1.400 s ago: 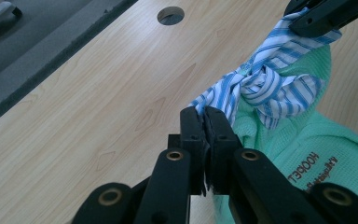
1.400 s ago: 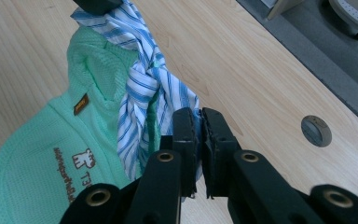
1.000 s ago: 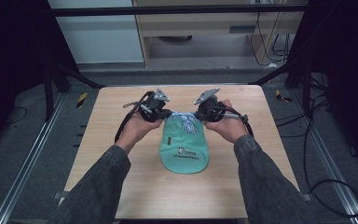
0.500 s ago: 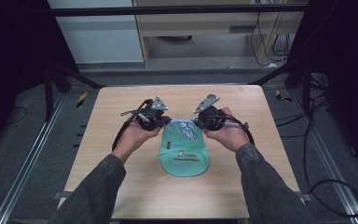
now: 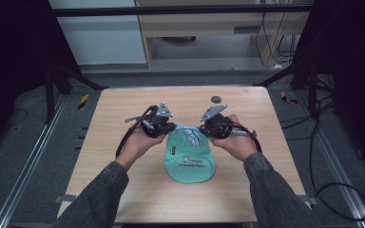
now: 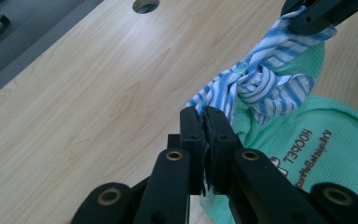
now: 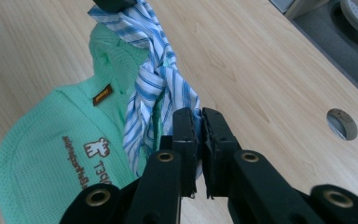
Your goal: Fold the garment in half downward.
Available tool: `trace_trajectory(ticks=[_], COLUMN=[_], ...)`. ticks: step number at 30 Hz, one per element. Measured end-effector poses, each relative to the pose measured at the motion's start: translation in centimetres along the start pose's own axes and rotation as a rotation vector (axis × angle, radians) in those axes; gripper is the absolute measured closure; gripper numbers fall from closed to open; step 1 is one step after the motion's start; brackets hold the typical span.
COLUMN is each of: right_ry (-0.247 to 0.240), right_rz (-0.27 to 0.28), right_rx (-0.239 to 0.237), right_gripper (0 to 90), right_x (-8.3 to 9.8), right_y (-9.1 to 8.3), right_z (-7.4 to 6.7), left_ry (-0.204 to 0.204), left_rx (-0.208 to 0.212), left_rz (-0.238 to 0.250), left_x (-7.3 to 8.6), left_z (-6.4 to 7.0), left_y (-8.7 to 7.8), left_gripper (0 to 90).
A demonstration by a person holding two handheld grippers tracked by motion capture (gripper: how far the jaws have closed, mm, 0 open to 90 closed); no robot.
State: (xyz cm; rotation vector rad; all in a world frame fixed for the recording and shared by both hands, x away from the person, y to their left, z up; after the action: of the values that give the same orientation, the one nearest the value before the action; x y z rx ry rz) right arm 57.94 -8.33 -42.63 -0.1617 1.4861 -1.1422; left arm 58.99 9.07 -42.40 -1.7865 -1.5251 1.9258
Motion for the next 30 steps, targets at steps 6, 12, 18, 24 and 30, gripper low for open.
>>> trace_trajectory(ticks=[6, 12, 18, 24, 30], right_ry=[-0.004, -0.007, -0.010, -0.019, -0.023], right_rz=[-0.006, -0.006, -0.002, -0.006, -0.012], right_rx=[-0.006, -0.011, -0.020, -0.032, -0.042], right_gripper=[84.7, 84.6, 84.4, 84.1, 83.9], right_x=[0.5, 0.8, 1.1, 1.7, 2.4], right_y=[-0.1, -0.1, -0.1, -0.2, -0.2], right_z=[-0.6, -1.0, -1.6, -2.4, -3.0], left_ry=[-0.006, -0.005, 0.000, -0.004, 0.001], left_rx=[0.004, 0.010, 0.019, 0.031, 0.046], left_rz=[0.004, 0.010, 0.006, 0.014, 0.012], left_x=[0.5, 0.9, 1.4, 1.9, 2.6], left_z=[0.7, 1.2, 1.6, 2.3, 3.0], left_y=[-0.1, -0.3, -0.4, -0.5, -0.5], left_gripper=[87.3, 87.2, 87.2, 87.1, 87.1])
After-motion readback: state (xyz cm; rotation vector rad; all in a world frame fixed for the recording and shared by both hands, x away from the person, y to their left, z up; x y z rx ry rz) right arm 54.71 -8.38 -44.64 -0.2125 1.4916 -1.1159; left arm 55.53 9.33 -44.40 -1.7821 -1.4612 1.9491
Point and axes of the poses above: each handheld gripper's, and its own axes: y roughly forward along the jaws, x roughly out of its underside, z roughly to its right, the point moved 6 cm from there along y, roughly forward along the jaws, and after that the axes turned 3 degrees about -x, right-handed, at the moved point
